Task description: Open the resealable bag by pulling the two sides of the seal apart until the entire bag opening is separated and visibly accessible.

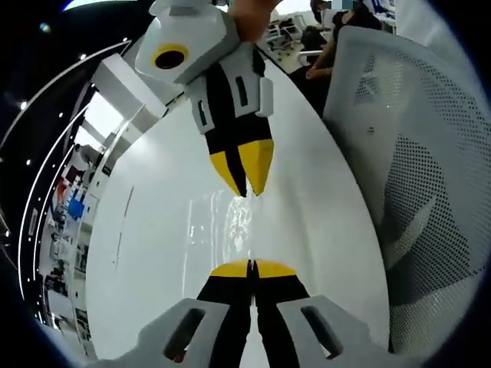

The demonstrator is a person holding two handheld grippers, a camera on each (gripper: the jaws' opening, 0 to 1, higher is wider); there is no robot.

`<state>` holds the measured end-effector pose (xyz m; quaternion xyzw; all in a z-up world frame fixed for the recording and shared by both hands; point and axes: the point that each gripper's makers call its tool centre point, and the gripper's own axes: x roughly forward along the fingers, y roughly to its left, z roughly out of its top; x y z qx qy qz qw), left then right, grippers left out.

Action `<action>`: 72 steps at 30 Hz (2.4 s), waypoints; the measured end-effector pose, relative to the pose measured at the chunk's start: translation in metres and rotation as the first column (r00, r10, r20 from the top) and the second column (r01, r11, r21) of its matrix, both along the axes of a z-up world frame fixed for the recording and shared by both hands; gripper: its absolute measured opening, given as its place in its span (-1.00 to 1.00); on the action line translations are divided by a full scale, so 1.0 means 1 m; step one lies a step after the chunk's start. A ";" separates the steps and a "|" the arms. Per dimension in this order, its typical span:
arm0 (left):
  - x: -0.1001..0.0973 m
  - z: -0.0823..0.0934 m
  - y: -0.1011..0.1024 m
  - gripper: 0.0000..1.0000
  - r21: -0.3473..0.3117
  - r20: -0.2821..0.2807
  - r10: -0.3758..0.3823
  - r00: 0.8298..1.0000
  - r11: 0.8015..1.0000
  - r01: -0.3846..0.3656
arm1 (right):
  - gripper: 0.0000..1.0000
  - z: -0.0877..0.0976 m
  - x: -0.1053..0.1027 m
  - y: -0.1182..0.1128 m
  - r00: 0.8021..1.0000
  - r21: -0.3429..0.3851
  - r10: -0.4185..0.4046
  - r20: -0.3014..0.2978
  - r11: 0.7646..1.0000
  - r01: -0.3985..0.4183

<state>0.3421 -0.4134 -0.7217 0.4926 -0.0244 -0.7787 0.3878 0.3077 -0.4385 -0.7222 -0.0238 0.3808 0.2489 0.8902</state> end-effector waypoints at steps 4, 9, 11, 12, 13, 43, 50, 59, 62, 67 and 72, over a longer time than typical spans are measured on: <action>0.000 0.001 -0.001 -1.00 -0.015 -0.002 -0.009 1.000 1.000 0.009 | -0.92 -0.005 0.000 -0.002 1.000 -0.022 0.011 -0.023 1.000 -0.011; -0.002 0.001 0.000 -1.00 -0.017 -0.031 -0.004 1.000 1.000 0.004 | -0.91 -0.012 0.000 -0.003 0.999 -0.016 0.013 -0.051 1.000 -0.014; -0.002 0.001 0.000 -1.00 -0.023 -0.037 -0.007 0.999 1.000 0.006 | -0.93 -0.017 0.001 -0.002 0.998 -0.019 0.011 -0.064 1.000 -0.012; -0.002 0.001 0.000 -1.00 -0.021 -0.040 -0.005 0.999 1.000 0.004 | -0.94 -0.019 0.001 -0.001 0.997 -0.021 0.010 -0.072 1.000 -0.012; -0.003 -0.001 0.002 -1.00 -0.009 -0.052 0.000 0.999 1.000 -0.001 | -0.97 -0.020 0.002 -0.001 0.997 -0.022 0.010 -0.075 1.000 -0.012; -0.018 0.012 -0.003 -0.77 -0.058 0.026 -0.062 0.998 0.996 0.063 | -1.00 -0.007 0.019 0.009 0.996 -0.075 0.025 -0.086 0.997 -0.032; -0.013 0.003 -0.003 -0.74 -0.029 0.056 -0.040 0.998 0.999 0.042 | -1.00 0.005 0.026 0.012 0.998 -0.085 0.062 -0.030 0.994 -0.064; -0.009 -0.001 -0.005 -0.75 -0.002 0.089 -0.030 0.996 1.000 0.030 | -1.00 0.024 0.038 0.006 0.999 -0.091 0.020 0.047 0.996 -0.016; -0.007 -0.003 -0.006 -0.77 0.011 0.106 -0.032 0.994 0.999 0.031 | -1.00 0.034 0.043 0.001 0.995 -0.105 -0.005 0.097 0.994 0.015; -0.007 -0.003 -0.009 -0.87 0.017 0.108 -0.025 0.994 1.000 0.023 | -1.00 0.044 0.054 -0.010 0.985 -0.132 -0.064 0.162 0.988 0.086; -0.010 -0.007 -0.007 -0.97 0.037 0.096 -0.019 0.995 0.999 0.015 | -1.00 0.052 0.065 -0.020 0.969 -0.180 -0.096 0.226 0.974 0.139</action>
